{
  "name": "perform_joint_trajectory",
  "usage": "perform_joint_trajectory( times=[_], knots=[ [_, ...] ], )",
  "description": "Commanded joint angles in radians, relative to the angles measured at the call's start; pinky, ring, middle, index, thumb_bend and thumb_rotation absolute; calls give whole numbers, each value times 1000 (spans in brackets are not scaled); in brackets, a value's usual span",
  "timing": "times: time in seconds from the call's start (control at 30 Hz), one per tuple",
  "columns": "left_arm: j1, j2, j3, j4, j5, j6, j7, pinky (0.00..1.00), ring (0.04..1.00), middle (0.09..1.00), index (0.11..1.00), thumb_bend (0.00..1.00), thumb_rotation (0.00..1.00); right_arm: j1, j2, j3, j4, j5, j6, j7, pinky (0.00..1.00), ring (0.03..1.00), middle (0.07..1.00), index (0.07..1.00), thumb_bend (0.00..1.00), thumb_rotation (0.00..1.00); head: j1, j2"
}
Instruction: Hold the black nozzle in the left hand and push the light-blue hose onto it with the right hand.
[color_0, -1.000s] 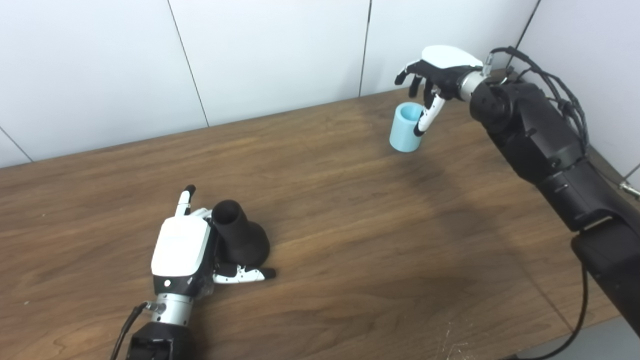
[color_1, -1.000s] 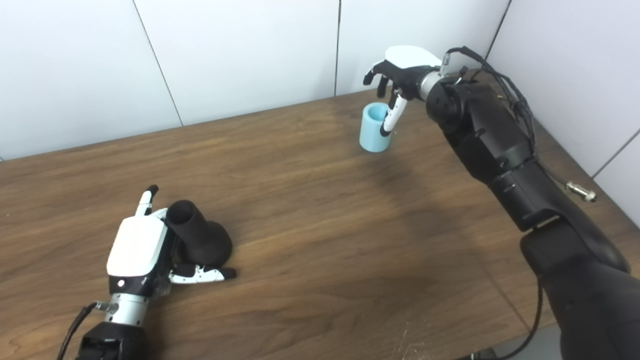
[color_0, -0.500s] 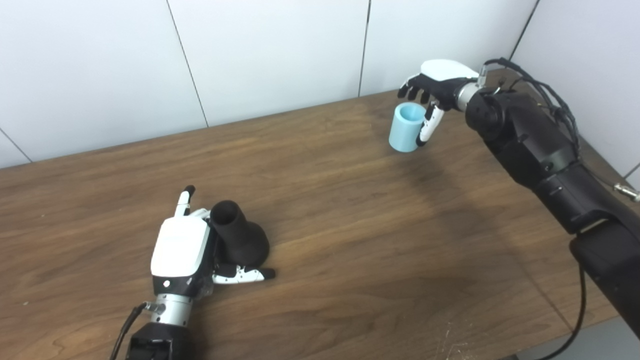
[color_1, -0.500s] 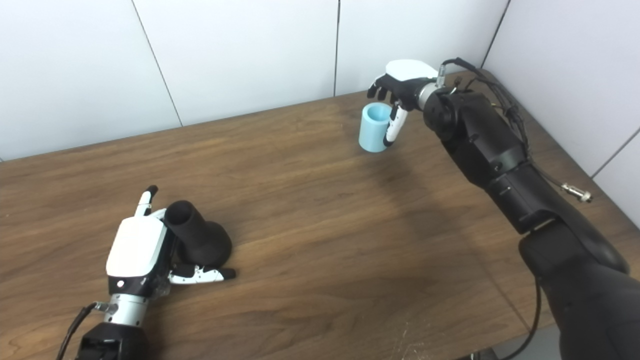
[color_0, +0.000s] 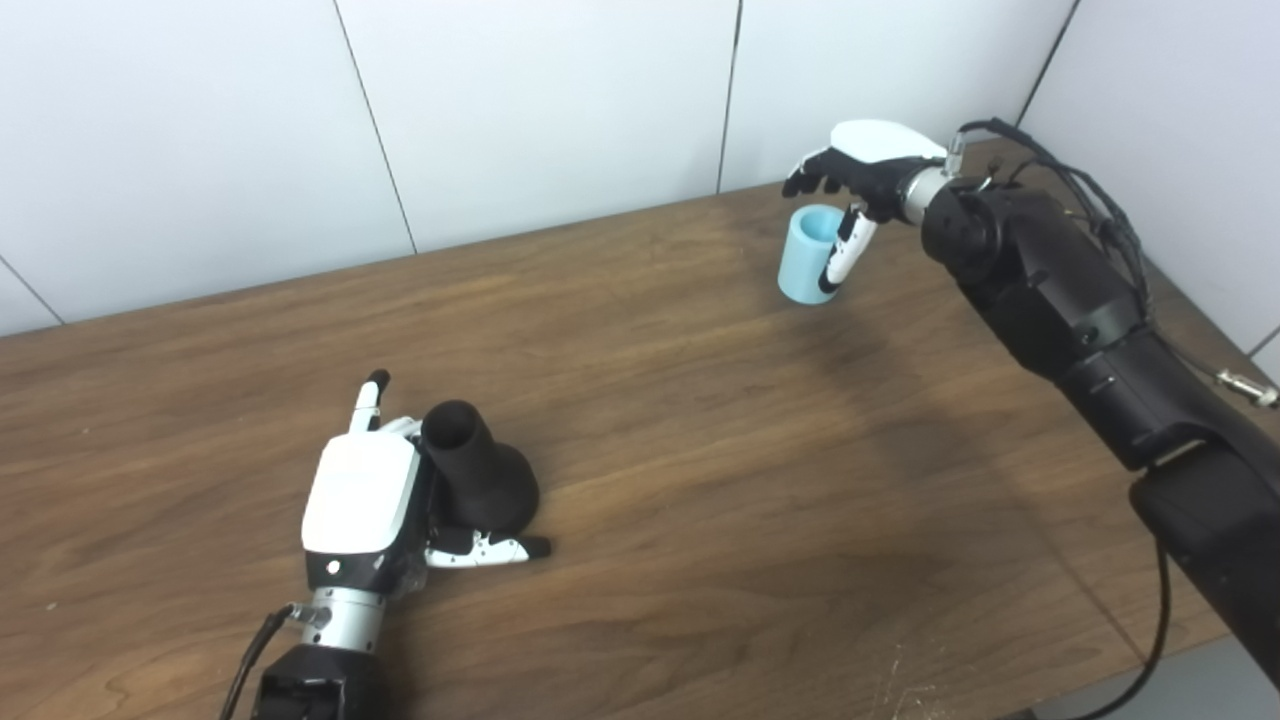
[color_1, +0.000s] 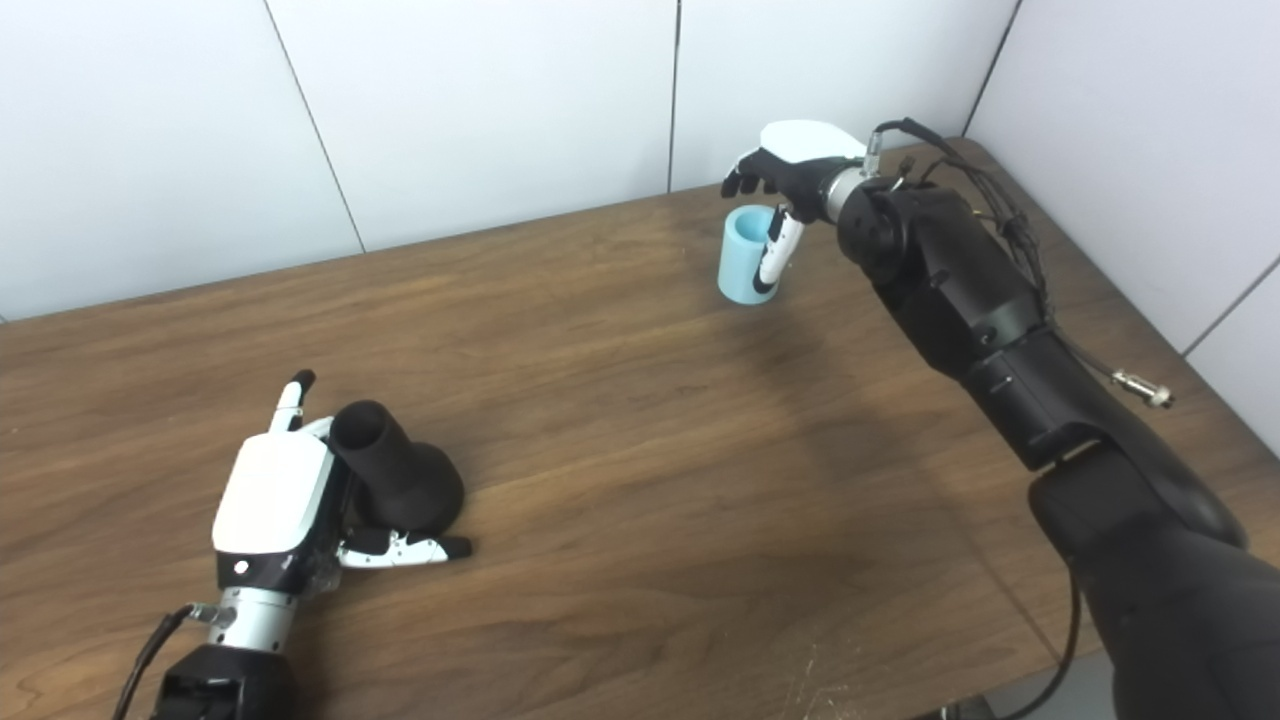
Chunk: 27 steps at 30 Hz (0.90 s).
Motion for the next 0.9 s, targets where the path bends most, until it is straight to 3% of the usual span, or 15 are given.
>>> perform_joint_trajectory(
  times=[0.0, 0.37, 0.5, 0.6, 0.7, 0.73, 0.77, 0.87],
  knots=[
    [130, 27, -25, 107, -2, 9, -15, 997, 564, 437, 502, 524, 0, -34, -25, -16, -38, 1, -15, -28, 728, 786, 793, 750, 951, 52, -1, 4],
    [130, 26, -25, 104, -2, 10, -16, 998, 561, 441, 501, 524, 0, -33, -35, 0, -14, -6, -40, -37, 714, 742, 744, 722, 943, 41, 1, 4],
    [131, 25, -25, 103, -2, 11, -18, 988, 561, 445, 500, 525, 0, -25, -39, -2, -15, -7, -58, -47, 550, 596, 642, 673, 927, 3, 1, 4],
    [131, 27, -25, 104, -3, 8, -16, 992, 566, 442, 501, 525, 0, -23, -43, 4, -4, -12, -75, -58, 536, 532, 575, 619, 886, 0, 1, 4],
    [130, 27, -26, 104, -1, 8, -17, 995, 565, 435, 502, 524, 0, -20, -42, 4, 0, -12, -77, -57, 529, 531, 583, 598, 867, 0, 1, 4],
    [130, 28, -26, 104, -1, 9, -17, 995, 565, 436, 502, 524, 0, -20, -41, 3, 1, -12, -76, -55, 527, 530, 583, 546, 698, 61, 1, 4],
    [130, 28, -27, 102, 2, 11, -21, 995, 566, 436, 502, 524, 0, -19, -41, 2, 4, -10, -80, -57, 526, 529, 583, 519, 611, 93, 1, 4],
    [129, 28, -26, 95, 4, 19, -29, 998, 566, 443, 501, 525, 0, -16, -40, 0, 9, -9, -89, -66, 478, 498, 499, 493, 539, 9, -1, 10]
  ],
)
